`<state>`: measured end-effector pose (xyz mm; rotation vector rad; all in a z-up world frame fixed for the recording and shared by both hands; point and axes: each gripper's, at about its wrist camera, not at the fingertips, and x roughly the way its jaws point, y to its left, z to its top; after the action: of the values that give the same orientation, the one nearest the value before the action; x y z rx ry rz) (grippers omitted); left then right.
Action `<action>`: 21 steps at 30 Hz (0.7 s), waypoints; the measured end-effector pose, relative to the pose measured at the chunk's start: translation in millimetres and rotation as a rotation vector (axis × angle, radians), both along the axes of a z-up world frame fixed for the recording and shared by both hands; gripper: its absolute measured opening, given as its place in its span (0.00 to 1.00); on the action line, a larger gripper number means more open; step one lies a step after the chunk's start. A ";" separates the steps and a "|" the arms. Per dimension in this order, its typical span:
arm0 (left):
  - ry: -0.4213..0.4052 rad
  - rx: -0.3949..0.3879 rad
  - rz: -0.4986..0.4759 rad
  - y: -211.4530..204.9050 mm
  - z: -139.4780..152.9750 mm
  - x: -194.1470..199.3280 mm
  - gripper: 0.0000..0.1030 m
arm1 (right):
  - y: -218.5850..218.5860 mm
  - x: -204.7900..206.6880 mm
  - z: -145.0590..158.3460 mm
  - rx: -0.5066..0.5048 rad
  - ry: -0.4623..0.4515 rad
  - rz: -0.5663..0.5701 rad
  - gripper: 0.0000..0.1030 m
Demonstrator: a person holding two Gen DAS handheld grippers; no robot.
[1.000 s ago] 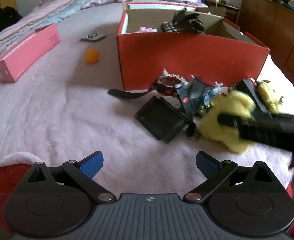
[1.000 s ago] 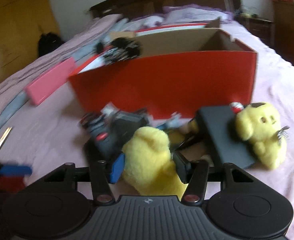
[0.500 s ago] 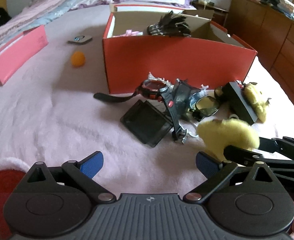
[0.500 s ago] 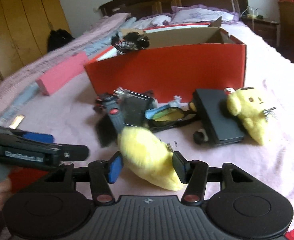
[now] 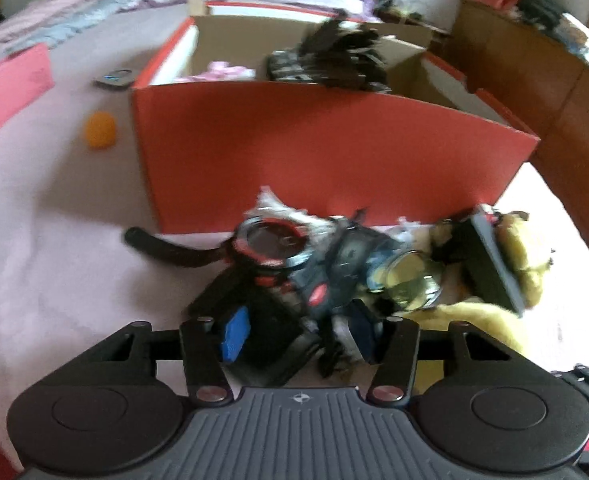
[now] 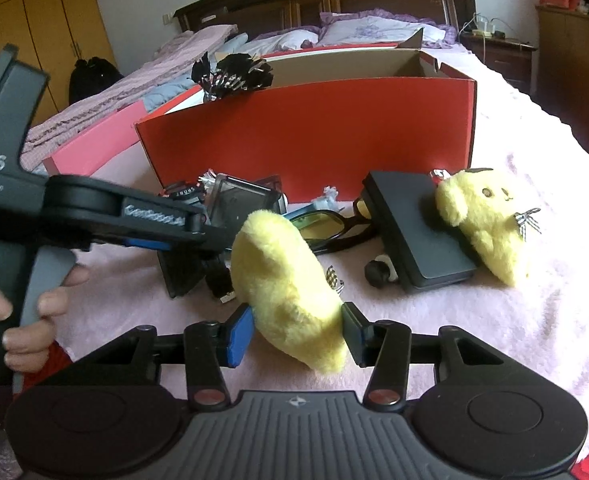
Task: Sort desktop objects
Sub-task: 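Grasp the yellow plush toy with the right gripper, then grasp the red-black wristwatch with the left gripper while the right holds the plush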
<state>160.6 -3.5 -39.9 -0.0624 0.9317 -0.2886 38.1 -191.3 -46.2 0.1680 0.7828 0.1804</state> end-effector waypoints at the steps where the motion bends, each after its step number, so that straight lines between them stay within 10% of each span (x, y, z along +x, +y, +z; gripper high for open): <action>1: -0.006 -0.002 -0.011 -2.2 -0.8 0.6 0.52 | 0.4 0.6 -0.7 0.000 0.001 0.000 0.49; 8: -0.027 0.008 -0.050 1.0 2.3 -8.1 0.13 | 6.4 0.0 -3.5 -0.021 -0.016 -0.001 0.42; 21: -0.086 0.010 -0.081 24.6 35.4 -42.4 0.19 | 3.8 -14.8 21.3 0.012 -0.081 -0.010 0.29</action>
<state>118.3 21.2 -4.5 -0.0027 0.8516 -0.3585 23.3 -187.5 -24.9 0.1748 0.7002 0.1808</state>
